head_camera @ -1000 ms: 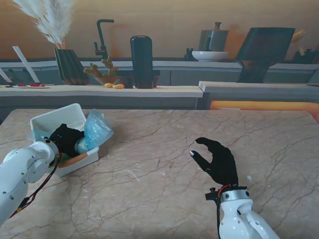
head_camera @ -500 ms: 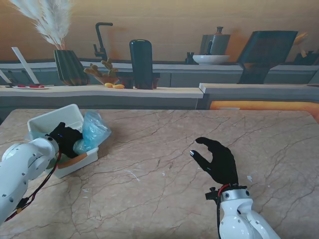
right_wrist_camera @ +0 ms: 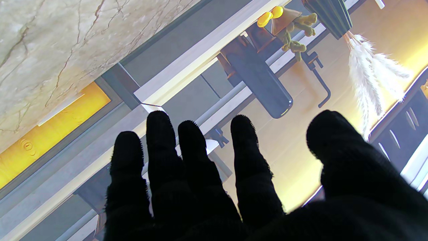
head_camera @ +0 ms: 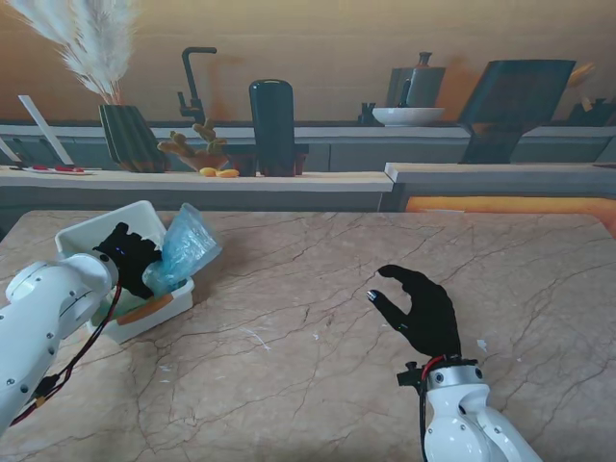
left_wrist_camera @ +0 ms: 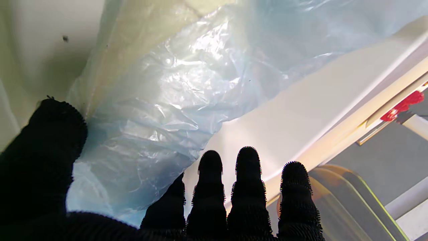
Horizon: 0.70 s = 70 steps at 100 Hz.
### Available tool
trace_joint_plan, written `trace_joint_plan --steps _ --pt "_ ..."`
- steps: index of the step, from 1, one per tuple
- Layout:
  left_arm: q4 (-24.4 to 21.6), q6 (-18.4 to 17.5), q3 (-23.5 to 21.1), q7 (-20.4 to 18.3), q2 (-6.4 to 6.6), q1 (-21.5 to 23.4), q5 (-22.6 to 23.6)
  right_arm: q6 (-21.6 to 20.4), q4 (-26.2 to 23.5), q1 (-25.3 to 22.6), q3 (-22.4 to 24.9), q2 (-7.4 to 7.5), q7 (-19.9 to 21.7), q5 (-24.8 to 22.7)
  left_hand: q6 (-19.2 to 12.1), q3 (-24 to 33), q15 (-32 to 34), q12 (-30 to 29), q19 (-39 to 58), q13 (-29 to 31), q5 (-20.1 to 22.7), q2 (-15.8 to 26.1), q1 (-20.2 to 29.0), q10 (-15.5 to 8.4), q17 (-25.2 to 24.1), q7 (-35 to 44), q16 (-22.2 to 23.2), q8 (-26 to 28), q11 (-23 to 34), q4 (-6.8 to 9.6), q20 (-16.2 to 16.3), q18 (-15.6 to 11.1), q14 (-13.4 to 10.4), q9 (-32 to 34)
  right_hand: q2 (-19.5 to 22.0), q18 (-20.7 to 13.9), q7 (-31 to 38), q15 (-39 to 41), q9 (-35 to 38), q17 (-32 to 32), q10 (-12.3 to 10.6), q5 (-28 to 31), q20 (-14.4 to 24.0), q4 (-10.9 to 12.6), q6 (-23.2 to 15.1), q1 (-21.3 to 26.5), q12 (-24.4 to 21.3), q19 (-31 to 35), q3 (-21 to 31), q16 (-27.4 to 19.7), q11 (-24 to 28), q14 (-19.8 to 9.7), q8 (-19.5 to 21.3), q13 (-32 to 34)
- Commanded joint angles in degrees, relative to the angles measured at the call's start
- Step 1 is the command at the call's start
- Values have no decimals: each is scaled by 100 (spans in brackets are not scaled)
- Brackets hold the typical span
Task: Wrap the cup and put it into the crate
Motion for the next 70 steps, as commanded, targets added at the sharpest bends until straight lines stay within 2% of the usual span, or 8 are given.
trace_joint_plan --steps 1,20,27,39,48,61,70 --pt "-197 -48 5 -316 -27 -45 63 -29 -15 -27 -3 -19 -28 5 -264 -225 -168 -145 -239 -194 97 439 240 142 -106 -122 -130 -49 -185 397 68 141 132 -252 190 33 66 28 52 -3 10 69 122 138 -154 -178 -4 -119 -125 64 -58 -24 -16 47" --pt "-248 30 103 -870 -43 -139 74 -37 -15 -35 0 -23 -50 4 -155 -726 -289 -203 -479 -358 -55 616 320 186 -139 -487 -223 -153 -327 460 87 111 157 -417 190 30 66 27 56 -4 9 71 124 139 -153 -183 -4 -122 -127 63 -56 -35 -17 47" --pt "-240 87 81 -850 -48 -121 35 -38 -12 -34 0 -24 -56 4 -133 -848 -285 -201 -502 -352 -72 649 152 202 -126 -518 -224 -163 -328 435 93 121 179 -410 183 33 85 29 62 -3 11 112 125 140 -132 -174 -3 -122 -123 64 -54 -28 -10 49" --pt "-218 186 -5 -600 -57 -45 -4 -28 -14 -35 9 -16 -23 -7 -12 -982 -252 -183 -507 -303 -238 637 -165 249 -79 -659 -209 -222 -316 381 126 169 232 -372 183 33 119 31 59 -6 2 139 125 138 -130 -177 -1 -124 -127 65 -49 -35 14 54" --pt "-268 193 -69 -604 -63 -4 -4 -39 -6 -30 11 -17 -17 6 177 -808 -283 -198 -589 -360 -441 590 -455 331 -74 -1072 -234 -530 -384 331 183 165 266 -495 187 29 136 25 64 -5 -2 152 126 138 -118 -178 1 -124 -127 62 -43 -44 30 44" --pt "-349 154 -153 -652 -69 38 -28 -43 2 -26 12 -20 -29 12 246 -611 -347 -272 -677 -438 -565 469 -669 461 -90 -1294 -312 -817 -458 285 174 208 338 -585 190 27 138 28 63 -6 3 147 127 139 -118 -177 0 -124 -126 63 -43 -37 43 47" --pt "-461 86 -189 -899 -73 39 -4 -42 8 -22 10 -24 -41 22 273 -411 -410 -351 -785 -530 -615 409 -765 483 -115 -1375 -400 -1012 -519 239 131 202 350 -671 187 27 139 29 61 -7 -4 151 129 139 -115 -177 1 -125 -126 64 -39 -39 51 45"
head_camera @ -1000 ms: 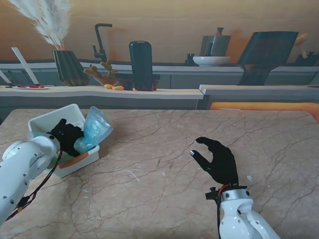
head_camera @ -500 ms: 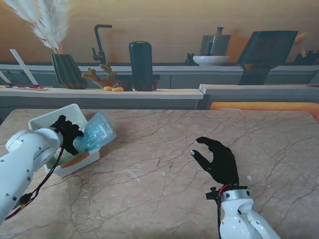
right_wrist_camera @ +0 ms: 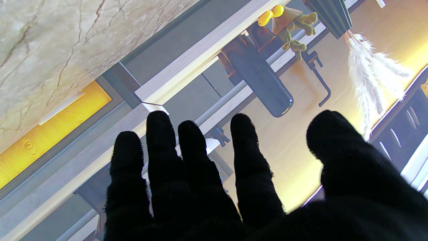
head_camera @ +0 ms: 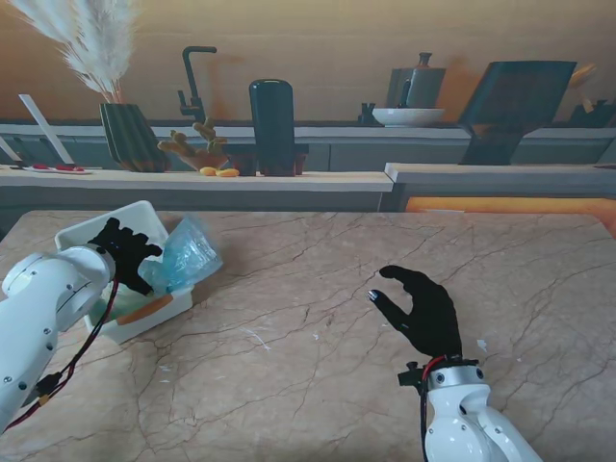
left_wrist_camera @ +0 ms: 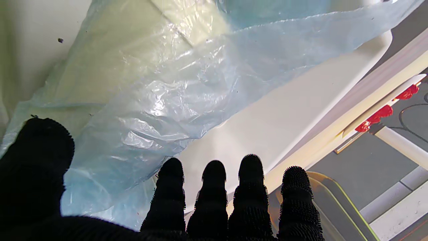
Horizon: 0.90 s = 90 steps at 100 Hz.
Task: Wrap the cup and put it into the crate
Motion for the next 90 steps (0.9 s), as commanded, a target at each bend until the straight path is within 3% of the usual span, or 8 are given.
trace_joint_plan --steps 1,17,30,57,71,81,86,90 --pt "-151 -71 -18 -223 -16 20 19 -26 -9 -18 -6 -23 -15 13 179 120 -68 -80 -172 -211 -144 -112 -186 222 -61 -221 -99 -109 -152 -29 44 200 183 -221 185 28 48 30 62 -7 -2 92 127 139 -115 -177 1 -118 -118 64 -38 -39 52 47" --pt "-324 -199 -125 -379 -23 58 41 -33 -10 -25 1 -25 -28 13 164 148 -89 -108 -264 -238 -124 -146 -173 187 -63 -212 -144 -152 -168 -34 -4 204 161 -230 187 31 47 30 60 -4 1 93 129 140 -117 -177 1 -118 -119 64 -36 -48 61 45" --pt "-534 -497 -215 -787 -19 49 -64 -40 -6 -23 3 -28 -44 15 79 169 -135 -131 -363 -280 -44 -175 -156 129 -63 -179 -197 -170 -192 -33 -52 214 144 -205 198 34 48 34 68 1 1 107 131 140 -115 -178 0 -116 -118 65 -33 -36 66 51" --pt "-932 -797 -406 -862 -31 158 -177 -50 -4 -15 8 -20 11 30 60 215 -108 -130 -399 -139 35 -198 -142 147 81 -144 -228 -192 -192 -26 -58 260 174 -51 207 25 41 36 65 -2 0 102 132 140 -117 -175 -1 -119 -127 64 -32 -40 73 46" --pt "-1165 -791 -526 -732 -58 242 -198 -66 7 -7 7 -18 12 26 72 151 -96 -112 -523 -128 38 -78 -32 137 182 -134 -235 -199 -198 6 -162 3 165 -42 209 24 32 36 56 -1 8 90 134 141 -118 -175 -4 -117 -130 64 -36 -32 73 43" --pt "-1219 -635 -600 -402 -92 314 -601 -94 23 2 5 -17 10 23 97 -455 -15 -37 -566 -69 112 230 309 164 400 -39 -191 -106 -131 87 -374 -243 199 23 207 23 7 40 50 7 2 49 136 142 -140 -179 -5 -113 -132 65 -38 -34 64 49" --pt "-1206 -441 -593 -74 -123 365 -817 -104 29 6 4 -15 14 21 123 -1151 49 35 -326 91 312 499 720 242 519 77 -144 61 -72 222 -396 -232 294 225 209 20 -8 42 50 16 -8 28 137 143 -146 -182 -6 -108 -132 65 -39 -40 57 49" --pt "-1223 -319 -567 46 -146 387 -962 -108 34 10 4 -12 28 21 150 -2056 105 61 -83 177 322 895 1159 284 576 96 -148 137 -50 358 -433 -206 354 301 216 19 -23 44 48 23 -3 12 139 144 -145 -181 -7 -102 -130 66 -40 -46 48 48"
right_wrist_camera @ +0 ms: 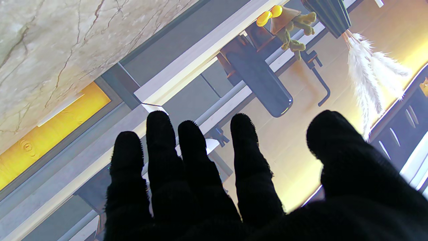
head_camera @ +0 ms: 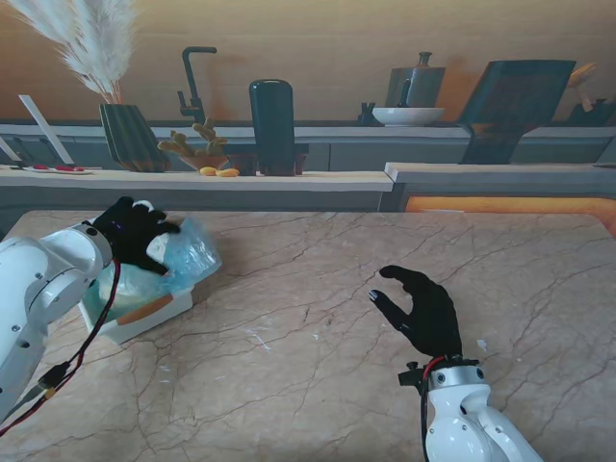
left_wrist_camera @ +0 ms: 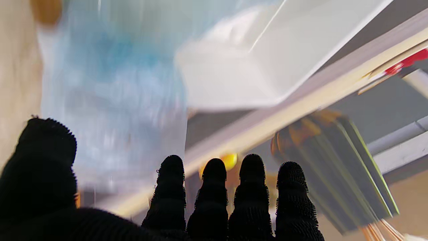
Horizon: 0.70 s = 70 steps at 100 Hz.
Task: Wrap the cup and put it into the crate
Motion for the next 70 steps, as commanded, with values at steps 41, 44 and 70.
trace_joint_plan --steps 41,44,70 --pt "96 720 581 2084 -452 408 -2225 -200 45 51 -15 25 221 28 456 -821 695 585 1996 795 529 629 1249 341 335 410 504 477 354 454 373 337 434 871 197 -9 -155 65 -1 52 -18 -201 144 152 -176 -190 -15 -61 -131 70 -52 -62 -61 44" --pt "120 685 597 2267 -495 488 -2447 -247 68 68 -16 25 212 27 476 -842 702 592 2051 790 537 608 1216 364 317 406 516 473 349 445 395 366 452 876 168 -11 -163 67 -4 57 -35 -221 144 153 -182 -189 -13 -57 -131 70 -48 -68 -67 48" --pt "62 276 681 3375 -809 1304 -3739 -958 309 275 27 22 363 335 683 -1119 574 488 1904 680 913 279 969 498 150 494 445 552 143 370 305 576 671 980 -442 -45 -190 91 -104 98 -116 -428 139 156 -113 -102 33 -7 21 72 53 -164 -87 39"
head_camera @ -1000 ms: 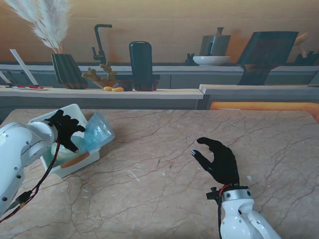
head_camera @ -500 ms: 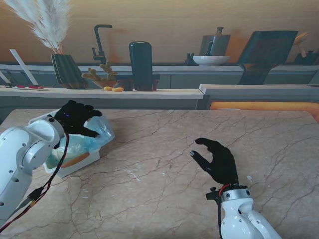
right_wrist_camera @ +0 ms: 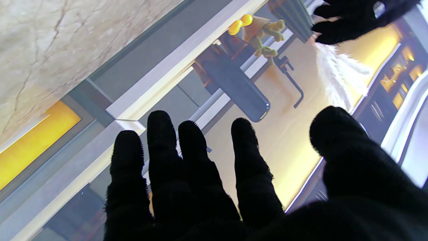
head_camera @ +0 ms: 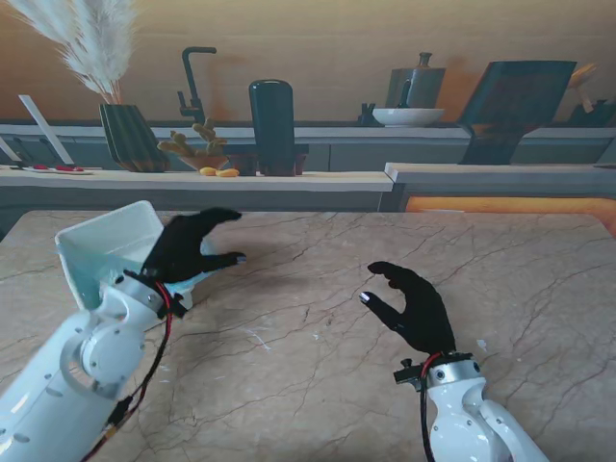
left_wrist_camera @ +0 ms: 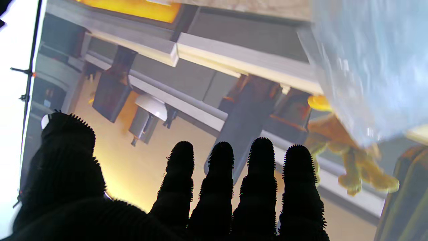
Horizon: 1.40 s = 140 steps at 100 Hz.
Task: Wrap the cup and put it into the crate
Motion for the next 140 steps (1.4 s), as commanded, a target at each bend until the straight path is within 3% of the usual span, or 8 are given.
trace_joint_plan --steps 1,21,44,61,78,112,131,140 --pt "-91 -65 50 -126 -100 365 -220 -123 15 53 30 -11 119 43 139 -148 -100 -46 -74 -77 114 -88 -126 122 -115 146 16 115 -145 143 -21 108 129 17 -287 -45 -68 86 -104 33 -119 -190 137 154 -106 -97 36 -5 72 72 60 -126 -42 38" --pt "-350 -550 -205 -67 -202 1109 -1123 -1029 255 179 88 -50 165 401 290 -167 -221 -137 -265 -136 195 -196 20 327 -135 -12 -74 287 -338 170 -118 155 287 109 -843 -68 -21 118 -163 37 -205 -287 127 91 -131 -34 69 23 318 74 159 -212 -10 52" --pt "-156 -1474 -288 560 -367 1517 -1445 -2352 556 337 98 -74 450 862 232 -144 -263 -215 -428 -56 434 -322 217 352 -52 -284 -153 165 -453 178 -243 138 313 292 -1327 -91 79 -71 -205 51 -380 -297 46 -28 -329 40 -4 -5 738 -35 39 -383 -3 41" --pt "72 -1827 -218 771 -435 1445 -1533 -2974 846 610 -17 -84 536 842 254 -97 -238 -175 -520 -46 495 -367 334 287 -26 -206 -138 217 -417 200 -309 55 240 290 -1796 55 341 -374 -232 361 -575 -413 -364 770 -474 467 -8 -42 1737 -254 23 -562 13 96" --pt "-78 -1727 -201 -66 -289 1503 -2079 -2736 747 626 -100 49 1260 1464 433 -40 -184 -156 -443 23 515 -408 417 459 167 -206 -120 229 -390 213 -332 244 404 367 -1717 196 275 -551 -389 271 -513 -563 -606 838 -408 415 -75 -88 1592 -386 -107 -406 -74 -95" --pt "-136 -1209 -125 -415 -228 1507 -2304 -2018 829 741 -225 103 1723 2112 526 24 -159 -197 -404 5 657 -392 490 523 129 -283 -163 174 -427 194 -461 212 452 435 -1496 191 193 -567 -441 23 -449 -534 -626 399 -395 188 -104 -91 1138 -358 -241 -365 -145 -224" --pt "-154 -630 -118 -606 -256 1537 -2867 -1557 750 752 -306 158 2207 2681 612 87 -144 -218 -355 -127 639 -100 664 653 23 -366 -174 125 -461 189 -509 183 533 319 -240 176 91 -602 -415 -169 -264 -365 -525 85 -306 -190 -122 -200 468 -303 -364 -225 -210 -369" --pt "-168 -483 -108 -659 -257 1530 -2951 -1366 700 777 -328 222 2575 2966 618 42 -102 -221 -281 -150 687 43 722 686 -14 -375 -169 114 -452 179 -514 188 541 318 -104 169 12 -595 -442 -214 -204 -340 -441 90 -240 -122 -116 -208 273 -278 -376 -176 -237 -406"
